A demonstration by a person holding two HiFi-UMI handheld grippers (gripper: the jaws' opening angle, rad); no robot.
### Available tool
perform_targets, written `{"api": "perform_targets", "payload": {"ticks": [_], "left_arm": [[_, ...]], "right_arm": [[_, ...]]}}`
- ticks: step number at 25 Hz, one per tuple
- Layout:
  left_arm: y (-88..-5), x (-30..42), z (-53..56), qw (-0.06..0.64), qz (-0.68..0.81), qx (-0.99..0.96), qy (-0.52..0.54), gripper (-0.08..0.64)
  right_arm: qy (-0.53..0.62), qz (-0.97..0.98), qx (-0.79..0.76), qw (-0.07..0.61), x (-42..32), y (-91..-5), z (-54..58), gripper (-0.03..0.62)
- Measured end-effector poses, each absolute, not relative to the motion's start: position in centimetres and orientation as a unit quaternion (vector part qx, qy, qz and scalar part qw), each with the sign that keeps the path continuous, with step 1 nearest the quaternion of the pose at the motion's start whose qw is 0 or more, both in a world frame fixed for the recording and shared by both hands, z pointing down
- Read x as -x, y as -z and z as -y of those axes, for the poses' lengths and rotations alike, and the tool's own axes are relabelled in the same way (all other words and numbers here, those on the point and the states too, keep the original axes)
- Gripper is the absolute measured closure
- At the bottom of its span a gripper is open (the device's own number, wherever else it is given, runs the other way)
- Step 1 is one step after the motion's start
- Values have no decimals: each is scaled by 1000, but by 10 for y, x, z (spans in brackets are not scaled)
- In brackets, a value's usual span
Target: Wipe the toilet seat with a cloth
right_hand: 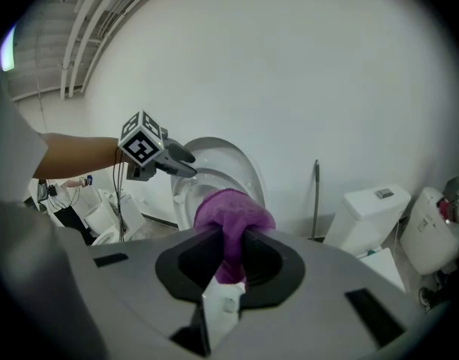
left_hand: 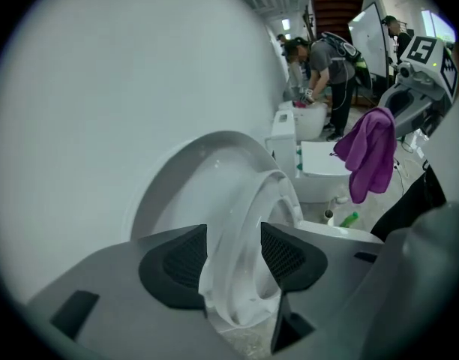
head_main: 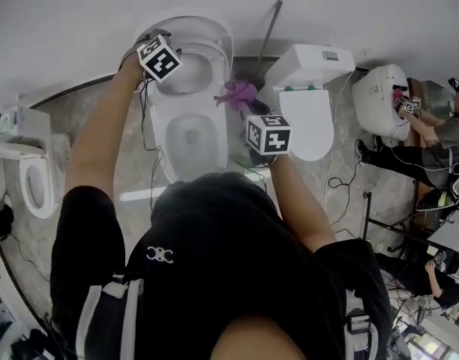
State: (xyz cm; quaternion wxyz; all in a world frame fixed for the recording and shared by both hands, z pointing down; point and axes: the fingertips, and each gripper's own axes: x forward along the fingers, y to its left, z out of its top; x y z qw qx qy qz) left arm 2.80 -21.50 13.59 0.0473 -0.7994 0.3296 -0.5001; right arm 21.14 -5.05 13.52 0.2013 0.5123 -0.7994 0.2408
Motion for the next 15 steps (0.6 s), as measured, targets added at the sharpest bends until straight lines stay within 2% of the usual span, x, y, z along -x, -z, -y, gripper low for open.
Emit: {"api": "perform_targets", "payload": {"ticks": [3,7,8,10,15], "left_arm": [[-145,-31,228,32,-313,803,506,359],[-161,-29,231,-75,-323,818,469,360],[-162,-27,230,-80,-325,820,465,362],[-162,-24,225,-73,-312,821,473,411],[-163,-33,189,-81,-221,825,514,434]], "right_arm": [[-250,788,-528,193,-213,-132,34,534],[-271,768,-549,186,-221,-133,12,534],[-276,763,-555,184,-223,-134,7,534],[-279,754,-567,181,-227,-135,0,534],[-279,743,-579,184,-229,-138,-10,534]]}}
